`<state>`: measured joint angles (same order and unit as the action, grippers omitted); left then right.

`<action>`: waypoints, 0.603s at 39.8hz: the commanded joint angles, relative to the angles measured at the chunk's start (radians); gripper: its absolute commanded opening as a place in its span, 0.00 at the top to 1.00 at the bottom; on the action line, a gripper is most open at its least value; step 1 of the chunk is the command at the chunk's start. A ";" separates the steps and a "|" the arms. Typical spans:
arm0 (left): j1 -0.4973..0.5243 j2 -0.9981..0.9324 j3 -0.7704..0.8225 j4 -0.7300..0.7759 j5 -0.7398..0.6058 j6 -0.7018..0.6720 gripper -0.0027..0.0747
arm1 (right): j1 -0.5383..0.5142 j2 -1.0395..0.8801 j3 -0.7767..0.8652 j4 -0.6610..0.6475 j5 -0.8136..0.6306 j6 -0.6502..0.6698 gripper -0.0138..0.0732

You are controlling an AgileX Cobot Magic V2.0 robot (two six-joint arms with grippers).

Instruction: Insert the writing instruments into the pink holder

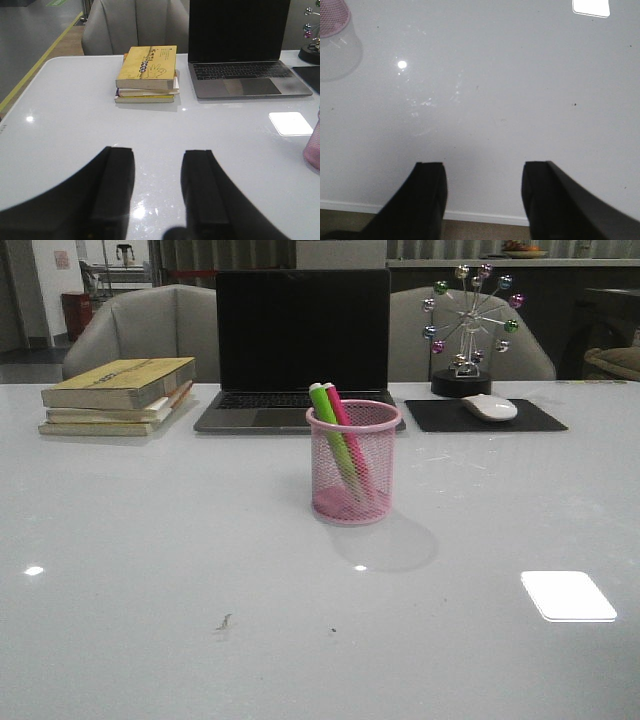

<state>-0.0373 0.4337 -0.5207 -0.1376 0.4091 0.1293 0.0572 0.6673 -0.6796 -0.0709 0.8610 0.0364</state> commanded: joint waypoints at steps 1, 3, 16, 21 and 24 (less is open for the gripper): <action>0.001 0.003 -0.031 -0.006 -0.082 -0.002 0.56 | -0.006 -0.003 -0.029 -0.017 -0.065 -0.001 0.31; 0.001 0.003 -0.031 -0.006 -0.082 -0.002 0.56 | -0.006 -0.003 -0.029 -0.017 -0.065 -0.001 0.31; 0.001 0.003 -0.031 -0.006 -0.082 -0.002 0.56 | -0.006 -0.003 -0.029 -0.017 -0.065 -0.001 0.31; 0.001 0.003 -0.031 -0.006 -0.082 -0.002 0.56 | -0.006 -0.003 -0.029 -0.034 -0.061 -0.001 0.31; 0.001 0.003 -0.031 -0.006 -0.082 -0.002 0.56 | -0.006 -0.003 -0.029 -0.069 -0.058 -0.001 0.31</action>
<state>-0.0373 0.4337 -0.5207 -0.1376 0.4091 0.1293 0.0572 0.6673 -0.6796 -0.0899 0.8610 0.0364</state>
